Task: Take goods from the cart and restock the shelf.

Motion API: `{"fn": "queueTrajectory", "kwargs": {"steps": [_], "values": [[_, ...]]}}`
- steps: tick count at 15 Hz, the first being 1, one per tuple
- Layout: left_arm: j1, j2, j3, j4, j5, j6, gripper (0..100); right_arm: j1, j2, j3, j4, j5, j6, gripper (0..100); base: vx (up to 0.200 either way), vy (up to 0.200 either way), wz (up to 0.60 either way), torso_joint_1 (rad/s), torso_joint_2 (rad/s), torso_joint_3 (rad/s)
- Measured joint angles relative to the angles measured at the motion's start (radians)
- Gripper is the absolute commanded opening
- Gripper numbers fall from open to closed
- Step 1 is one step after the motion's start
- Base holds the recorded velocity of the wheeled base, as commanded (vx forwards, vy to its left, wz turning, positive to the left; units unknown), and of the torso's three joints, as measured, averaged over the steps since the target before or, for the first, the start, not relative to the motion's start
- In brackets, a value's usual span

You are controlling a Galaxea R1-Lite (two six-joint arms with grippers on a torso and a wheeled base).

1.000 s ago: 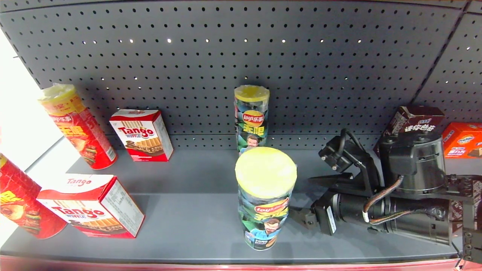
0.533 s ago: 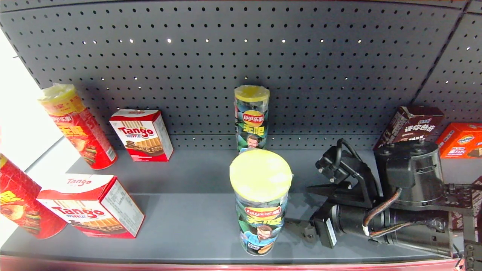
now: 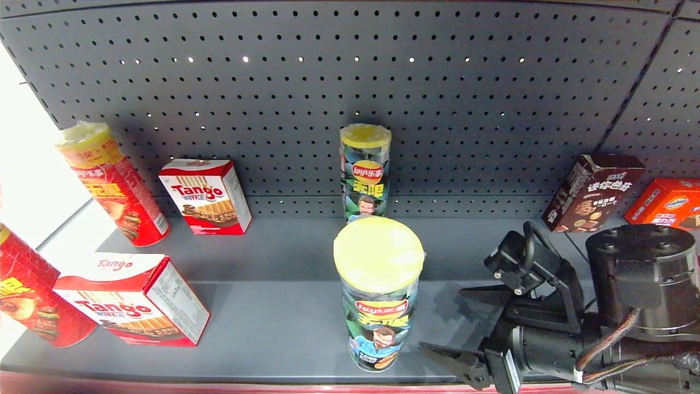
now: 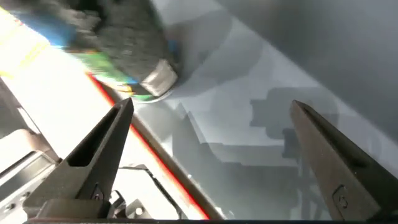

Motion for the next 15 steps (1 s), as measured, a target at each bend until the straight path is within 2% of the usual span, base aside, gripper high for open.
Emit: {"fn": "queueTrajectory", "kwargs": {"steps": [9,15], "values": [[0.000,0.000,0.000,0.000,0.000,-0.001,100,0.036,0.059,-0.080,0.000,-0.001,0.000,100,0.000,0.000,0.00,0.000,0.00,0.000],[0.000,0.000,0.000,0.000,0.001,-0.001,100,0.040,0.065,-0.078,0.000,-0.003,0.000,100,0.000,0.000,0.00,0.000,0.00,0.000]]}}
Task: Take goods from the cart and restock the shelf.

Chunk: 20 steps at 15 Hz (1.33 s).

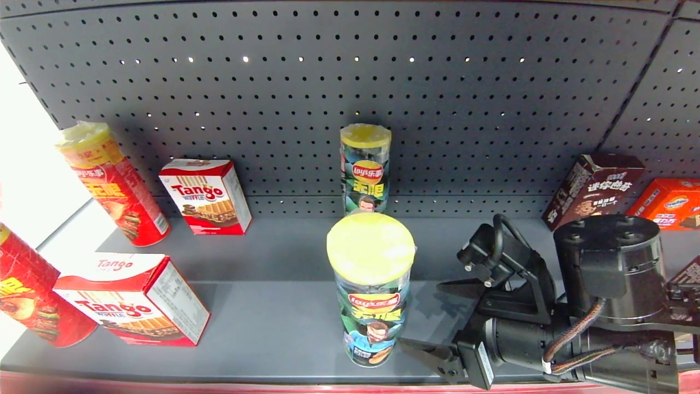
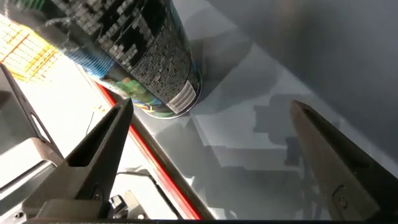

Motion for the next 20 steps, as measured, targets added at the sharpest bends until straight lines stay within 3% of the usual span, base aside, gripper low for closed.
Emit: {"fn": "queueTrajectory", "kwargs": {"steps": [7,10,12,17,20], "values": [[0.000,0.000,0.000,0.000,0.000,0.000,100,0.040,-0.007,0.002,-0.001,-0.009,0.001,100,0.000,0.000,0.00,0.000,0.00,0.000],[0.000,0.000,0.000,0.000,0.000,0.000,100,-0.002,-0.052,-0.002,-0.012,-0.013,0.003,100,0.000,0.000,0.00,0.000,0.00,0.000],[0.000,0.000,0.000,0.000,0.000,0.000,100,-0.116,-0.122,-0.005,-0.025,-0.011,0.003,100,0.000,0.000,0.00,0.000,0.00,0.000],[0.000,0.000,0.000,0.000,-0.001,0.001,100,-0.516,-0.400,0.022,-0.028,0.009,0.002,100,0.000,0.000,0.00,0.000,0.00,0.000],[0.000,0.000,0.001,-0.001,0.001,0.001,100,-0.607,-0.571,0.134,-0.026,0.011,-0.003,100,0.000,0.000,0.00,0.000,0.00,0.000]]}}
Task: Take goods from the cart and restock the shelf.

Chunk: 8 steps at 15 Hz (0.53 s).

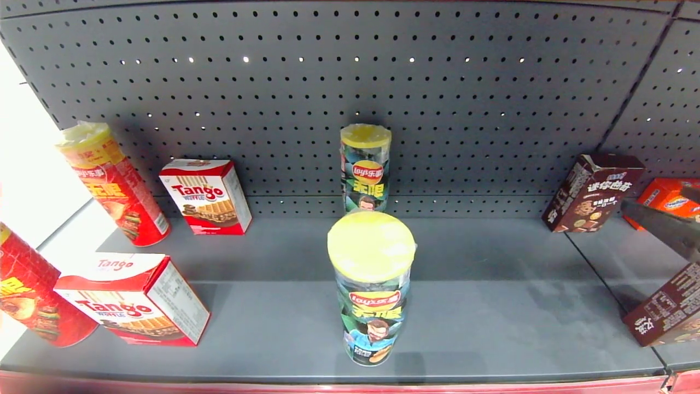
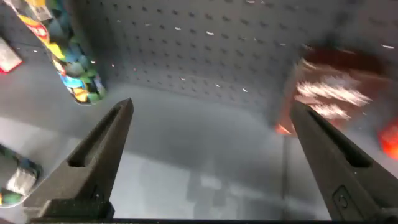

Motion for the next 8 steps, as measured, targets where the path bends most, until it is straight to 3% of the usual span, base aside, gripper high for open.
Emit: {"fn": "queueTrajectory", "kwargs": {"steps": [5,8], "values": [[0.000,0.000,0.000,0.000,0.000,0.000,100,-0.027,-0.295,0.266,0.019,-0.043,-0.044,100,0.000,0.000,0.00,0.000,0.00,0.000],[0.000,0.000,0.000,0.000,-0.001,0.000,100,-0.034,-0.460,0.330,0.160,-0.048,-0.049,100,0.000,0.000,0.00,0.000,0.00,0.000]]}}
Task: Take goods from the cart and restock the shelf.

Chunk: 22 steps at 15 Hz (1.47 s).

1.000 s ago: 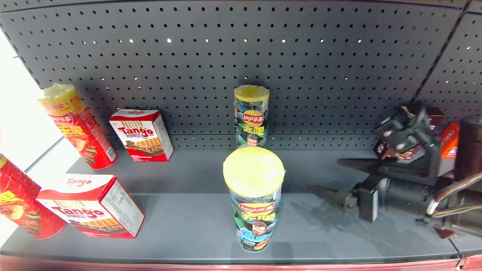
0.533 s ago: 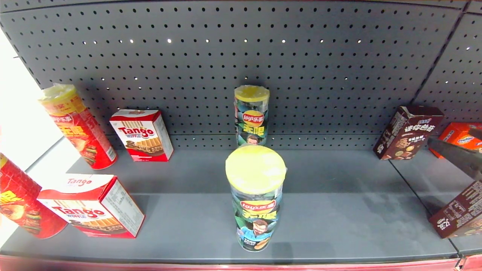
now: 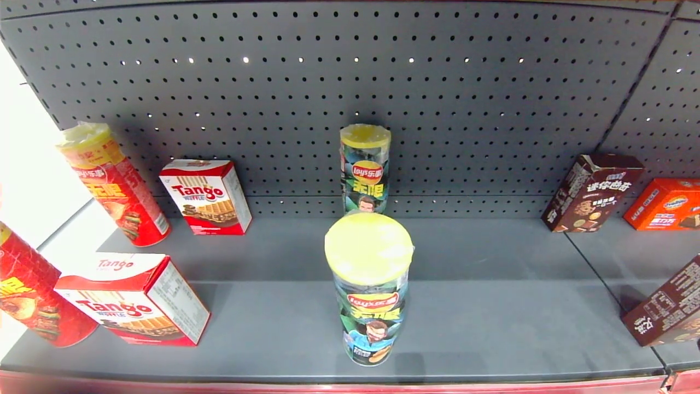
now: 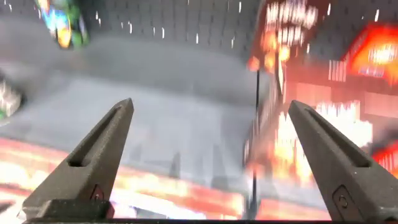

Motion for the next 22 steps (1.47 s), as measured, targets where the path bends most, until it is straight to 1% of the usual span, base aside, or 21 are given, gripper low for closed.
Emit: {"fn": "queueTrajectory", "kwargs": {"steps": [3,4,5,6,8,9,11,12,13,14,16,20,21,22], "values": [[0.000,0.000,0.000,0.000,0.000,0.000,100,-0.003,-0.182,0.015,0.224,-0.001,-0.009,100,0.000,0.000,0.00,0.000,0.00,0.000],[0.000,0.000,0.000,0.000,0.000,0.001,100,-0.003,-0.247,0.023,0.274,-0.001,-0.009,100,0.000,0.000,0.00,0.000,0.00,0.000],[0.000,0.000,0.000,0.000,0.000,0.001,100,-0.003,-0.297,0.042,0.287,-0.001,-0.007,100,0.000,0.000,0.00,0.000,0.00,0.000],[0.000,0.000,0.000,0.000,0.000,0.001,100,-0.003,-0.332,0.071,0.252,-0.002,-0.006,100,0.000,0.000,0.00,0.000,0.00,0.000],[0.000,0.000,0.000,0.000,0.001,0.001,100,-0.003,-0.373,0.170,0.138,-0.006,-0.003,100,0.000,0.000,0.00,0.000,0.00,0.000],[0.000,0.000,0.000,0.000,0.002,0.001,100,-0.003,-0.383,0.206,0.114,-0.009,-0.001,100,0.000,0.000,0.00,0.000,0.00,0.000],[0.000,0.000,0.000,0.000,0.003,0.001,100,-0.002,-0.396,0.237,0.166,0.013,0.000,100,0.000,0.000,0.00,0.000,0.00,0.000],[0.000,0.000,0.000,0.000,0.002,0.001,100,-0.002,-0.399,0.240,0.189,0.042,0.009,100,0.000,0.000,0.00,0.000,0.00,0.000],[0.000,0.000,0.000,0.000,0.001,0.001,100,-0.002,-0.402,0.243,0.232,0.046,0.040,100,0.000,0.000,0.00,0.000,0.00,0.000],[0.000,0.000,0.000,0.000,0.001,0.001,100,-0.002,-0.404,0.243,0.247,0.033,0.062,100,0.000,0.000,0.00,0.000,0.00,0.000],[0.000,0.000,0.000,0.000,0.001,0.000,100,-0.003,-0.405,0.244,0.250,0.017,0.087,100,0.000,0.000,0.00,0.000,0.00,0.000],[0.000,0.000,0.000,0.000,-0.001,0.002,100,-0.005,-0.406,0.246,0.251,0.017,0.088,100,0.000,0.000,0.00,0.000,0.00,0.000],[0.000,0.000,0.000,0.000,-0.001,0.003,100,-0.020,-0.405,0.246,0.253,0.017,0.088,100,0.000,0.000,0.00,0.000,0.00,0.000],[0.000,0.000,0.000,0.000,-0.001,0.002,100,-0.063,-0.406,0.246,0.254,0.017,0.088,100,0.000,0.000,0.00,0.000,0.00,0.000]]}}
